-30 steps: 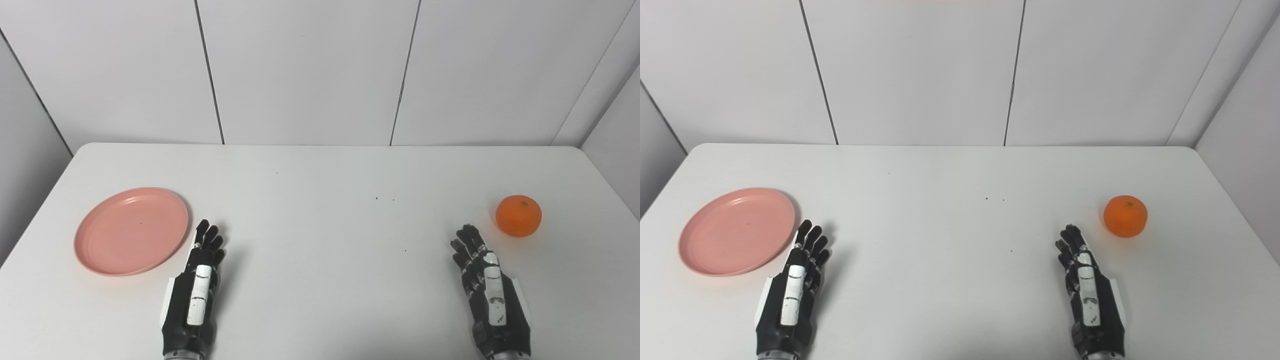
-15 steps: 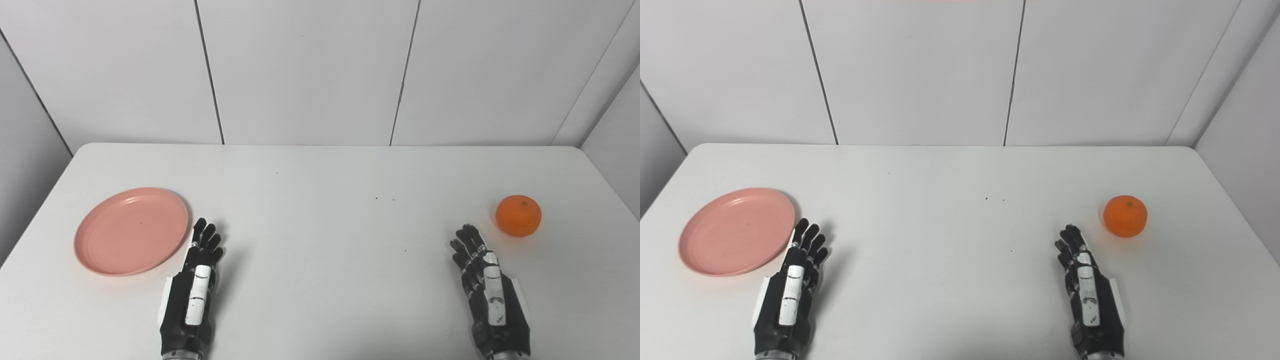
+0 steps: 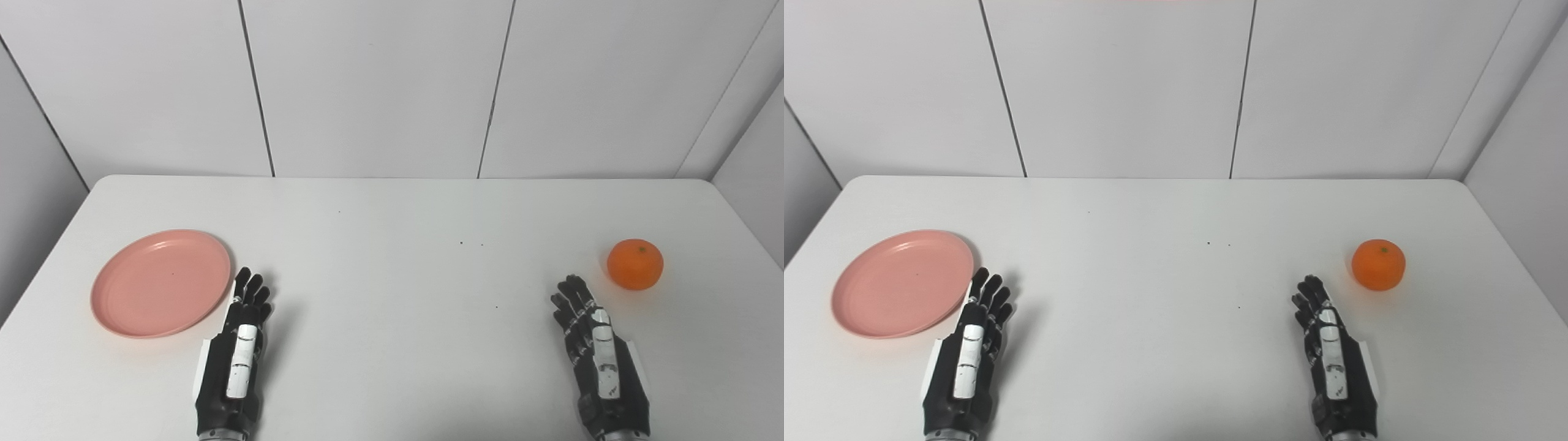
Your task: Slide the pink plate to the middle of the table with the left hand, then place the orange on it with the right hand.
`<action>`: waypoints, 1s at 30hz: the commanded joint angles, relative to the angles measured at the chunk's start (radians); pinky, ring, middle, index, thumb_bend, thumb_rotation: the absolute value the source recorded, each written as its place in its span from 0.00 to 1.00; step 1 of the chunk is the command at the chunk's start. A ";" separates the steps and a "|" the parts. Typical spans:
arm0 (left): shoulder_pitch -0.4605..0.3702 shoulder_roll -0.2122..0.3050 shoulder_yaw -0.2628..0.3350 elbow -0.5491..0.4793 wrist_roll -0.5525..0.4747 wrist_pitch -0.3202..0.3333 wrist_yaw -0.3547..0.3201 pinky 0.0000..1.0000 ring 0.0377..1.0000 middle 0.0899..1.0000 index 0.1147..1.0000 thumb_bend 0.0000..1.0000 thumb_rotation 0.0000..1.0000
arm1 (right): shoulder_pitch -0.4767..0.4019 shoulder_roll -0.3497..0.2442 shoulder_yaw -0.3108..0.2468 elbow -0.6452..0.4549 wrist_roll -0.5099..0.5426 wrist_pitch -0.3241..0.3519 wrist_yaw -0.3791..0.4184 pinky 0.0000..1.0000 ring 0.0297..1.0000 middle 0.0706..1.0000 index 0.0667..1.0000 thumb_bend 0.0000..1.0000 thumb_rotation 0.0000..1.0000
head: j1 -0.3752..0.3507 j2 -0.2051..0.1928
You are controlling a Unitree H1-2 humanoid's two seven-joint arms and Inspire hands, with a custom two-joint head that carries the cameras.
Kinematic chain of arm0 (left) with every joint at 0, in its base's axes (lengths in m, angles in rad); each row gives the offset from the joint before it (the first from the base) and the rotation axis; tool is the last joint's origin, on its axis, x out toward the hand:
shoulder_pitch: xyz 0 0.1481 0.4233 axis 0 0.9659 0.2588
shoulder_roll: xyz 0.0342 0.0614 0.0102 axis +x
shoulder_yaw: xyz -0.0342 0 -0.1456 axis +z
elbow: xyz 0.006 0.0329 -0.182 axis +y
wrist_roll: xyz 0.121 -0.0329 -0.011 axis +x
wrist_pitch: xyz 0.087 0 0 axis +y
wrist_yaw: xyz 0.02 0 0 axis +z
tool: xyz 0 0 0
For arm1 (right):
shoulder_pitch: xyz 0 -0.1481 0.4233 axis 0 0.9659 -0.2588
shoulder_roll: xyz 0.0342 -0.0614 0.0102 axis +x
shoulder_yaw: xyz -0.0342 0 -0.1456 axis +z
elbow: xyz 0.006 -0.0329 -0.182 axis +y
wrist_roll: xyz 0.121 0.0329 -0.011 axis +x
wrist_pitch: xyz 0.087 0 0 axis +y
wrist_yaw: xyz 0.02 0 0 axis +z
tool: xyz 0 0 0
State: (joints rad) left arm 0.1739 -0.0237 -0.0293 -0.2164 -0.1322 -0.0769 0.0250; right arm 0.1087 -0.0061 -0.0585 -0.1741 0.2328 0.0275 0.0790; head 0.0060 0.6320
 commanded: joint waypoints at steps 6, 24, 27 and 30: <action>0.134 -0.062 -0.026 0.040 0.036 -0.058 0.032 0.97 0.97 0.97 0.98 0.67 0.84 | 0.017 -0.039 -0.024 0.073 0.041 0.012 0.036 0.99 0.92 0.92 0.91 0.83 0.92 | 0.088 -0.033; 0.109 -0.097 -0.109 0.146 0.123 -0.131 0.121 0.96 0.95 0.95 0.95 0.61 0.86 | -0.014 -0.096 -0.069 0.207 0.095 -0.044 0.108 1.00 0.96 0.95 0.95 0.79 0.97 | 0.241 -0.141; 0.107 -0.098 -0.111 0.153 0.128 -0.132 0.128 0.95 0.95 0.95 0.95 0.61 0.86 | -0.019 -0.100 -0.067 0.227 0.099 -0.056 0.121 1.00 0.97 0.97 0.96 0.79 0.98 | 0.240 -0.153; 0.107 -0.096 -0.108 0.154 0.127 -0.131 0.128 0.95 0.95 0.95 0.95 0.62 0.86 | -0.021 -0.098 -0.062 0.235 0.098 -0.061 0.124 1.00 0.98 0.97 0.97 0.79 0.99 | 0.234 -0.155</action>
State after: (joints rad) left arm 0.1619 -0.0755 -0.1396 -0.1486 -0.0075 -0.1925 0.1423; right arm 0.0367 -0.1039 -0.1159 -0.0389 0.3294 -0.0123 0.1865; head 0.2409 0.4756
